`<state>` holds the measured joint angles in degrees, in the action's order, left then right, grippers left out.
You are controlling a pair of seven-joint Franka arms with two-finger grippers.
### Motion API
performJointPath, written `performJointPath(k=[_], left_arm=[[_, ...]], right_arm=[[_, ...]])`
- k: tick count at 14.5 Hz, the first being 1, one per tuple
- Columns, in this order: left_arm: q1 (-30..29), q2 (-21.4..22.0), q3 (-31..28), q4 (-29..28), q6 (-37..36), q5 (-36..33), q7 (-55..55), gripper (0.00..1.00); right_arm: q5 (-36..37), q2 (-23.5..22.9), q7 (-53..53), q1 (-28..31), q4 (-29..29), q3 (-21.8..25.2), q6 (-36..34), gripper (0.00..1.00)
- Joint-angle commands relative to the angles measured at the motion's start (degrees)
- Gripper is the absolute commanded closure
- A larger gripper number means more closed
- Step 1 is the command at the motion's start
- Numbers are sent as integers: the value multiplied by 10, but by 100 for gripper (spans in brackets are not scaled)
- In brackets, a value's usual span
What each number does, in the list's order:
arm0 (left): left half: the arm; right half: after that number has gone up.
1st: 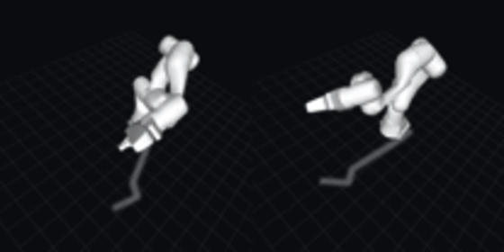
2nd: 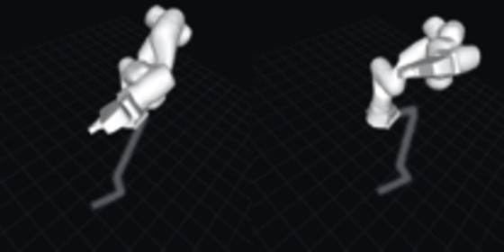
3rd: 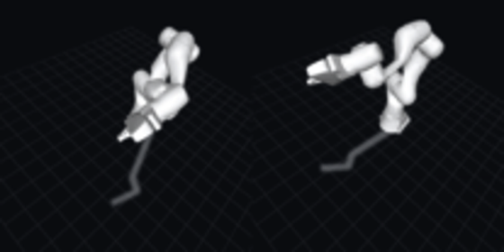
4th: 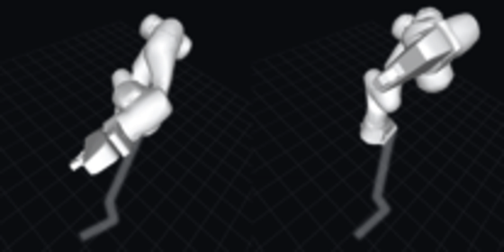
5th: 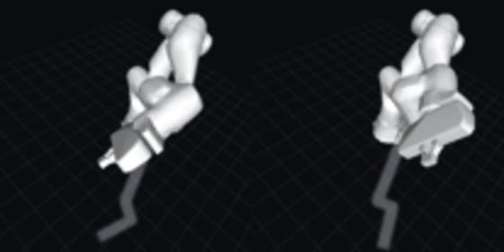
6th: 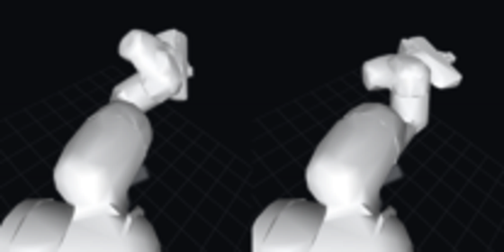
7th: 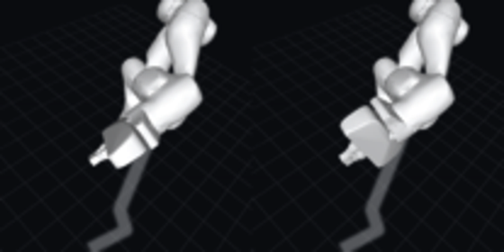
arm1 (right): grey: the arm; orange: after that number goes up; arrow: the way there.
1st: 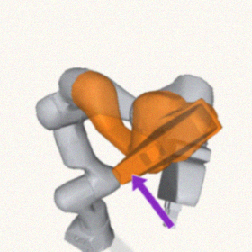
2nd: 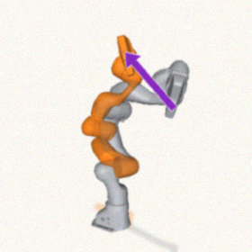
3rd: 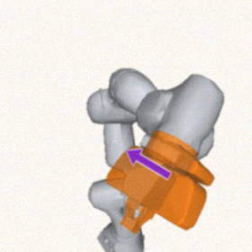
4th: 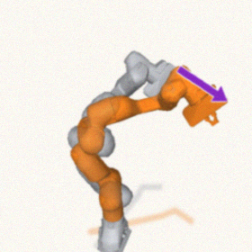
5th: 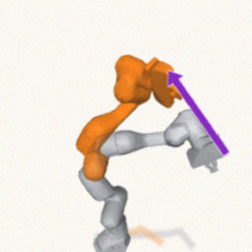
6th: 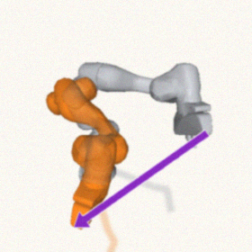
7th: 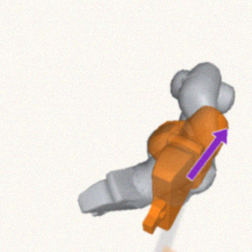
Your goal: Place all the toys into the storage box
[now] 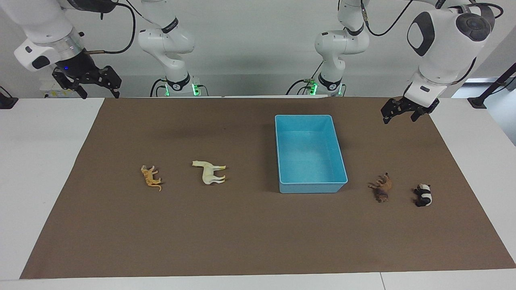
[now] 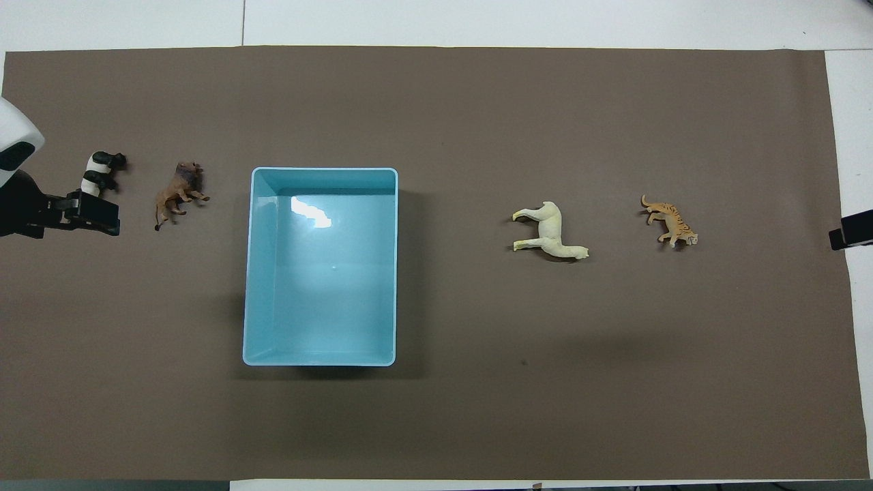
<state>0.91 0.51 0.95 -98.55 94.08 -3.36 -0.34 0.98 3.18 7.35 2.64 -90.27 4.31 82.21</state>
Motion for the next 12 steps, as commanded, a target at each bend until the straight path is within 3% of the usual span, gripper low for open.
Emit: performJointPath(k=[1, 9, 12], left_arm=[[-4, 11, 1, -10, 8, 0, 5, 0], [-4, 11, 1, -10, 8, 0, 5, 0], [-4, 11, 1, -10, 8, 0, 5, 0]], right_arm=[[3, 3, 11, 5, 3, -4, -8, 0], [1, 5, 13, 13, -3, 2, -7, 0], [1, 17, 15, 4, -60, 0, 52, 0]])
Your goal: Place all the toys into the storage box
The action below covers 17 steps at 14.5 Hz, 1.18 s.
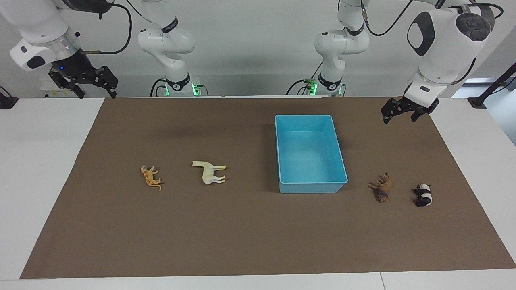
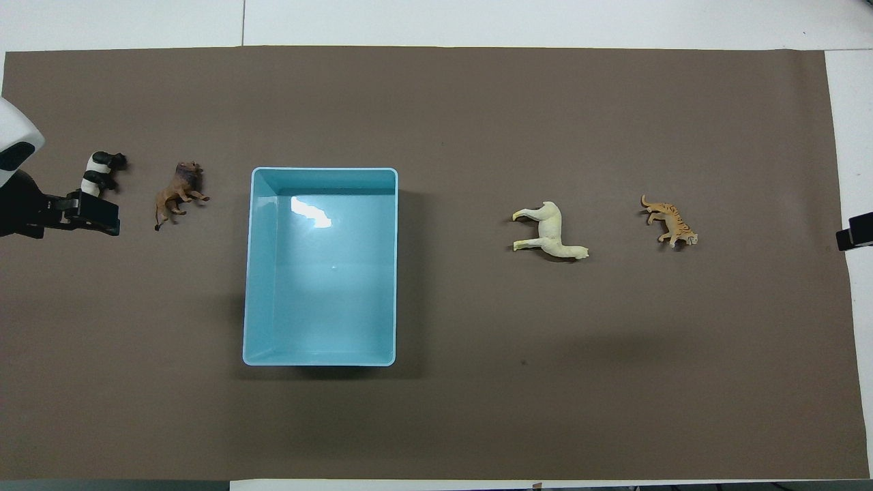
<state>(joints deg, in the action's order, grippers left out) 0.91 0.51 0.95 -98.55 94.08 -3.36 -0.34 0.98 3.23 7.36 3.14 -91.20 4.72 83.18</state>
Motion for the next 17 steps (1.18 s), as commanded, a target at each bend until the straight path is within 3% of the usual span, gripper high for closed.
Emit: performJointPath(k=[1, 4, 6, 8, 10, 12, 17], left_arm=[[-4, 11, 1, -10, 8, 0, 5, 0], [-4, 11, 2, -10, 8, 0, 7, 0], [6, 11, 5, -10, 9, 0, 3, 0], [7, 12, 4, -14, 13, 0, 0, 0], [1, 7, 3, -30, 93, 0, 0, 0], [-22, -35, -1, -23, 125, -1, 12, 0], [-32, -149, 1, 22, 210, 20, 25, 0]], right_arm=[[-3, 16, 23, -1, -81, -5, 76, 0], [-3, -3, 77, -4, -145, -7, 177, 0], [-4, -51, 112, -4, -158, -8, 219, 0], [-4, -78, 163, -17, -198, -8, 316, 0], [-4, -93, 218, -27, -251, -8, 411, 0], [-4, -109, 228, -32, -270, -8, 459, 0], [-2, -118, 257, -43, -276, -8, 477, 0]])
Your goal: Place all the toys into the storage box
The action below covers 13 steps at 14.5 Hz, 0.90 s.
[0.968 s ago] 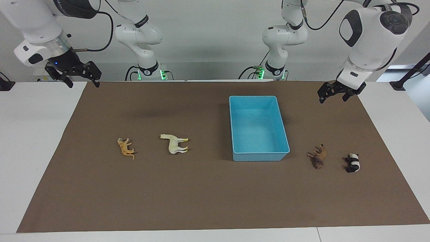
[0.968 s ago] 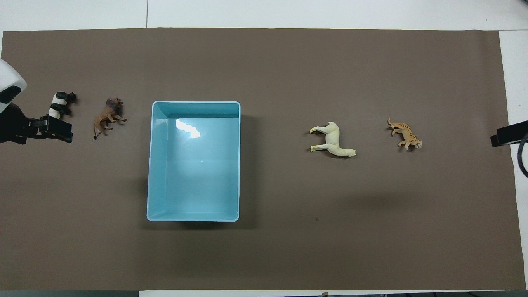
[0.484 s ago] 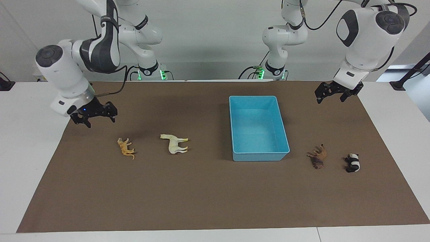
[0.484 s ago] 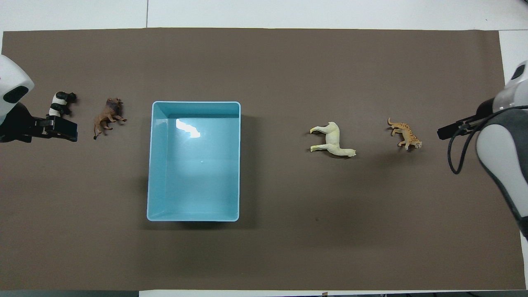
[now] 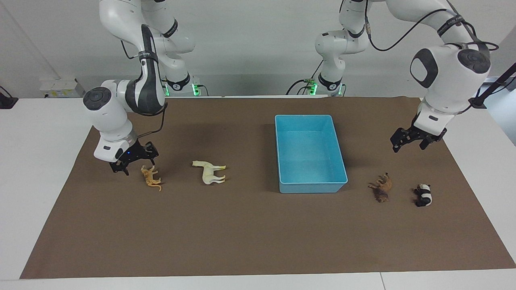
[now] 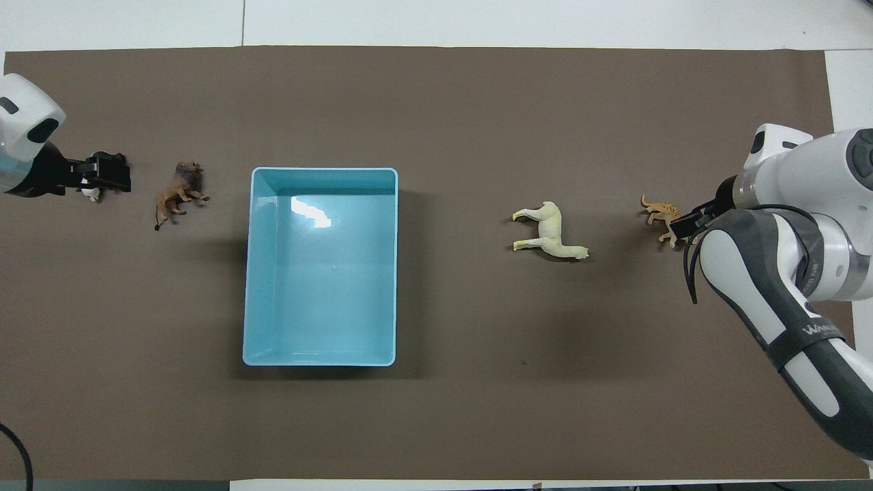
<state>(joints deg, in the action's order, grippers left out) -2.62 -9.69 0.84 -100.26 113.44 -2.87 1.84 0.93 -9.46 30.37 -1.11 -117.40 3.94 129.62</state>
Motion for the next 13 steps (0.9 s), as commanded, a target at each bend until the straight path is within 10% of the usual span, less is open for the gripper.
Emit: performJointPath(k=[1, 13], left_arm=[[4, -57, 1, 43, 38, 19, 4, 0], [9, -115, 3, 45, 80, 18, 3, 0]], right_arm=[[-1, 3, 40, 1, -14, 0, 17, 0], [-1, -75, 57, 8, -20, 0, 99, 0]])
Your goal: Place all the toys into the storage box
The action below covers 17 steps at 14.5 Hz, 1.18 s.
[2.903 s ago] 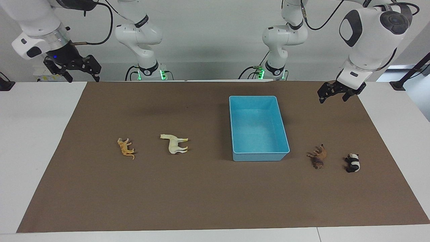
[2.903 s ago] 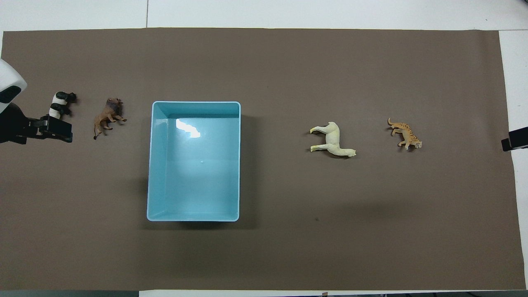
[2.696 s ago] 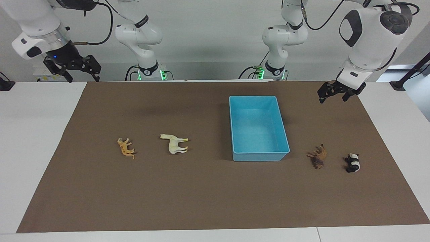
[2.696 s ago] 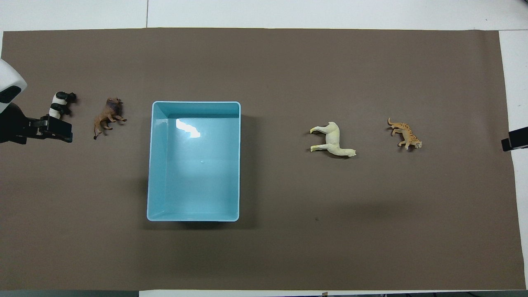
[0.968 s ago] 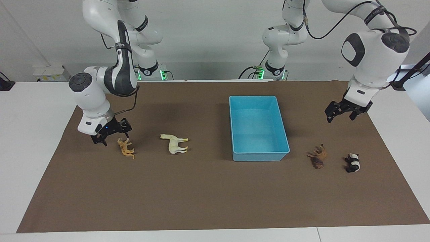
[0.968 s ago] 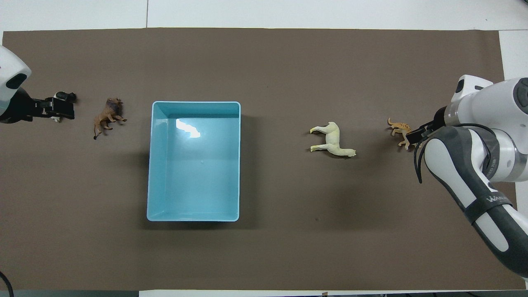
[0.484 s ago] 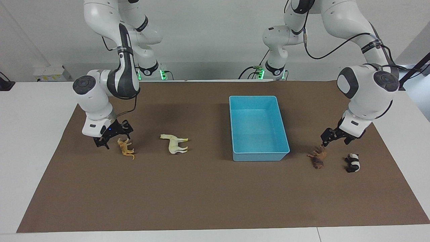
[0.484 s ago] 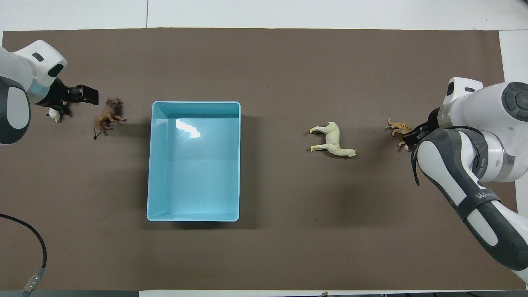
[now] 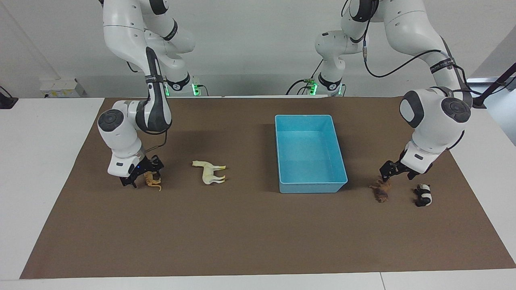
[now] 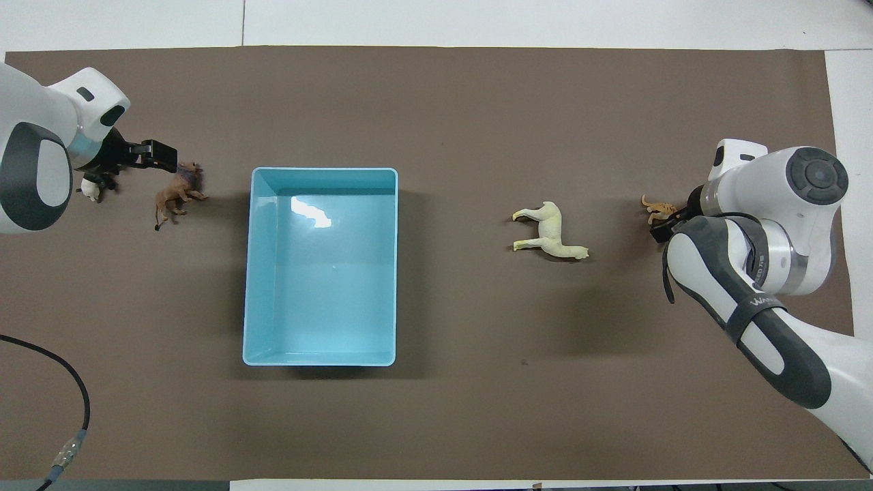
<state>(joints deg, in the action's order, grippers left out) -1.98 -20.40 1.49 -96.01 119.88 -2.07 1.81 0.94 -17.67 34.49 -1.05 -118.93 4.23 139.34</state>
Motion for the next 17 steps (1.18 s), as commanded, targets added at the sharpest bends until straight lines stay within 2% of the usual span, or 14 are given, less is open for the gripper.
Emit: performJointPath(k=[1, 2, 3, 4, 5, 6, 11, 13, 15, 17], left_arm=[[5, -21, -4, 7, 23, 6, 2, 0], [5, -32, -5, 8, 33, 2, 2, 0], [3, -36, -4, 7, 48, 2, 3, 0], [2, -47, -4, 6, 65, 2, 3, 0], [1, -55, -4, 6, 78, 3, 3, 0], [0, -60, -4, 2, 94, 3, 3, 0], [0, -81, -4, -9, 144, 2, 7, 0], [5, -81, -5, -36, 159, 1, 8, 0], [7, -82, -5, -56, 178, 1, 7, 0], [8, -77, -5, -76, 183, 1, 8, 0]], right_arm=[[-1, 7, 15, 7, -9, -3, 4, 0], [-1, 7, 12, 7, -9, -3, 6, 1], [-2, 7, 10, 7, -9, -3, 6, 15], [-3, 7, 0, 7, -9, -3, 6, 38], [-4, 7, -20, 7, -10, -3, 3, 78], [-4, 9, -52, 7, -15, -4, 2, 100], [-3, 11, -72, -1, -19, -4, 1, 100], [-3, 11, -72, 0, -13, -4, 0, 100], [-3, 17, -72, 0, 9, -3, -9, 100], [-3, 32, -73, 4, 59, -2, -63, 100]])
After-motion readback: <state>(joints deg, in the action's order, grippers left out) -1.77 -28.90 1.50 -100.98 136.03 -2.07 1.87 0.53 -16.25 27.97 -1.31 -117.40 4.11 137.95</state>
